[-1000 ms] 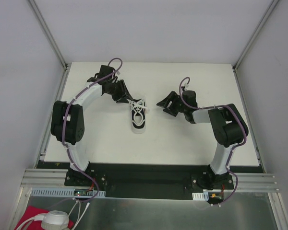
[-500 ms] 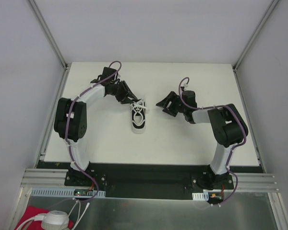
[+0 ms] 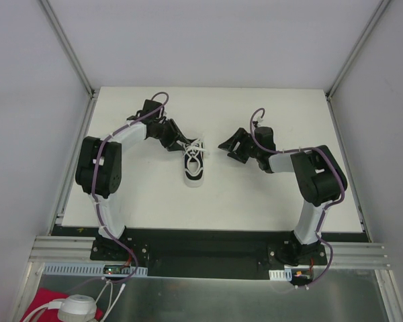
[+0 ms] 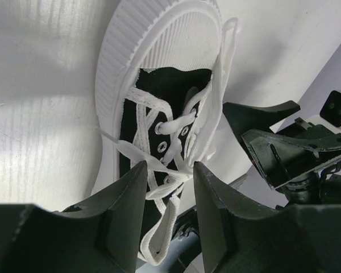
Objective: Tie the shoes
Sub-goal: Tie the shoelace on the shoe.
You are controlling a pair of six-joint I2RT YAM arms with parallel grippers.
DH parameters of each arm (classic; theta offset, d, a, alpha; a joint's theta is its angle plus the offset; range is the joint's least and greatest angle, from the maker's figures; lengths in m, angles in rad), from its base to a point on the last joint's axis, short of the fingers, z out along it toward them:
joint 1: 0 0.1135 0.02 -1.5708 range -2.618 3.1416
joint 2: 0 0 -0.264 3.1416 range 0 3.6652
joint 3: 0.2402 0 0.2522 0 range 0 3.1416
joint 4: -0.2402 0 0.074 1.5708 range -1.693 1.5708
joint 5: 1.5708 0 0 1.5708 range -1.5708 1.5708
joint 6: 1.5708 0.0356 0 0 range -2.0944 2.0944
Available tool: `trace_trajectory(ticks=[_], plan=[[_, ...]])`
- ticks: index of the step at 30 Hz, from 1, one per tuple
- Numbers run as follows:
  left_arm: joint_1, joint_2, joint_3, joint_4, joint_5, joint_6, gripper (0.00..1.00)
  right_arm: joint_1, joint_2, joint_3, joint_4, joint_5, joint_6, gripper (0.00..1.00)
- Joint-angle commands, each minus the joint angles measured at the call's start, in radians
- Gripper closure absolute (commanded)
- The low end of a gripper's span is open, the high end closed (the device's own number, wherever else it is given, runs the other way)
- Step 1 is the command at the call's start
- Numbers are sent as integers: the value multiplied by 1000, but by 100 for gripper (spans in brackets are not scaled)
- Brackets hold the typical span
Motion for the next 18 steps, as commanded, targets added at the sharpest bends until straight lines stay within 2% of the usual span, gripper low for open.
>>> trace_trajectory(ticks=[1, 12, 18], plan=[[17, -44, -36, 32, -24, -31, 62, 3, -3, 37, 43, -18, 8, 27], [35, -93, -85, 44, -57, -54, 58, 1, 3, 37, 46, -21, 10, 28], [35, -64, -76, 60, -47, -54, 59, 3, 3, 35, 49, -21, 11, 28]])
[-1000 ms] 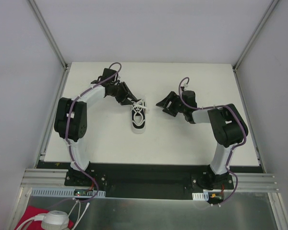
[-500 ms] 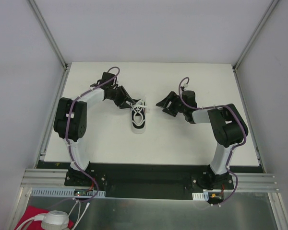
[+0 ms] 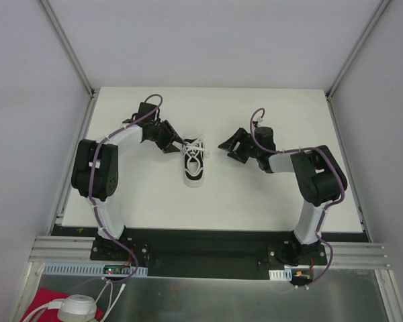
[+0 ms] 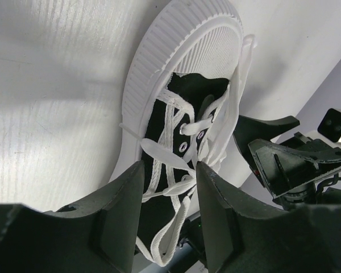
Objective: Tie the shoes
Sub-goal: Tie the shoelace on the shoe.
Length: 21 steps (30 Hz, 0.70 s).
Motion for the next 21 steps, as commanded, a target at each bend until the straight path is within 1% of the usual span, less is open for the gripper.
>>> trace_trajectory(ticks=[1, 10, 21], plan=[[11, -15, 9, 18, 0, -12, 59, 3, 4, 35, 49, -21, 8, 28], [7, 25, 51, 24, 23, -8, 60, 3, 10, 37, 52, -22, 13, 28], [-6, 53, 54, 25, 26, -14, 61, 3, 12, 35, 58, -22, 20, 28]])
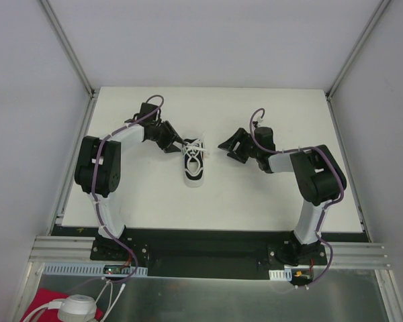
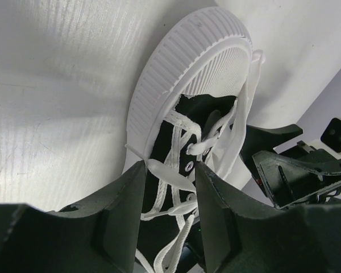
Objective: Tie the shoes
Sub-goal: Tie the shoelace on the shoe.
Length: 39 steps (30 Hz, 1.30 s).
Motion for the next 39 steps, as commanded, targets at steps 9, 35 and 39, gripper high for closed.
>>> trace_trajectory(ticks=[9, 35, 39], plan=[[-9, -10, 24, 6, 9, -13, 100, 4, 1, 32, 46, -22, 12, 28], [40, -151, -103, 6, -69, 4, 100, 7, -2, 33, 49, -26, 11, 28], [51, -162, -117, 7, -75, 7, 100, 9, -2, 35, 49, -25, 11, 28]])
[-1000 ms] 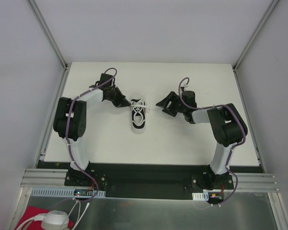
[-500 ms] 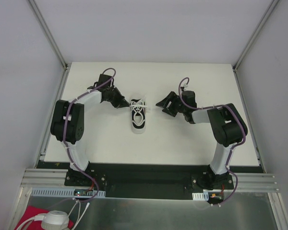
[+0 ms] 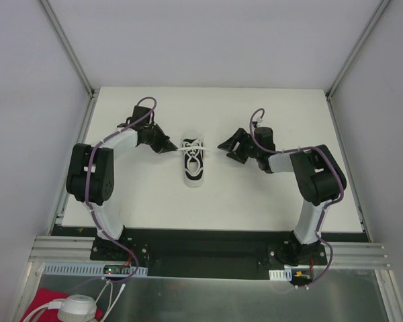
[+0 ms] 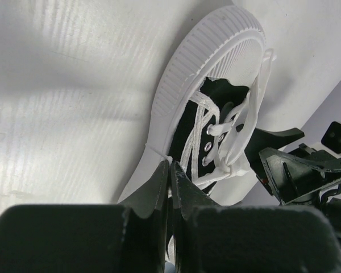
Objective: Tie the shoes
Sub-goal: Tie the shoelace on the shoe.
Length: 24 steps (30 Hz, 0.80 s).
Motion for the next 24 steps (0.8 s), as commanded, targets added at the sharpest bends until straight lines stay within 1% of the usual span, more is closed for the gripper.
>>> trace_trajectory(ticks=[1, 24], plan=[[17, -63, -20, -1, -27, 11, 100, 7, -6, 35, 47, -8, 6, 28], [54, -109, -75, 0, -61, 16, 100, 13, -23, 32, 49, 0, 4, 28]])
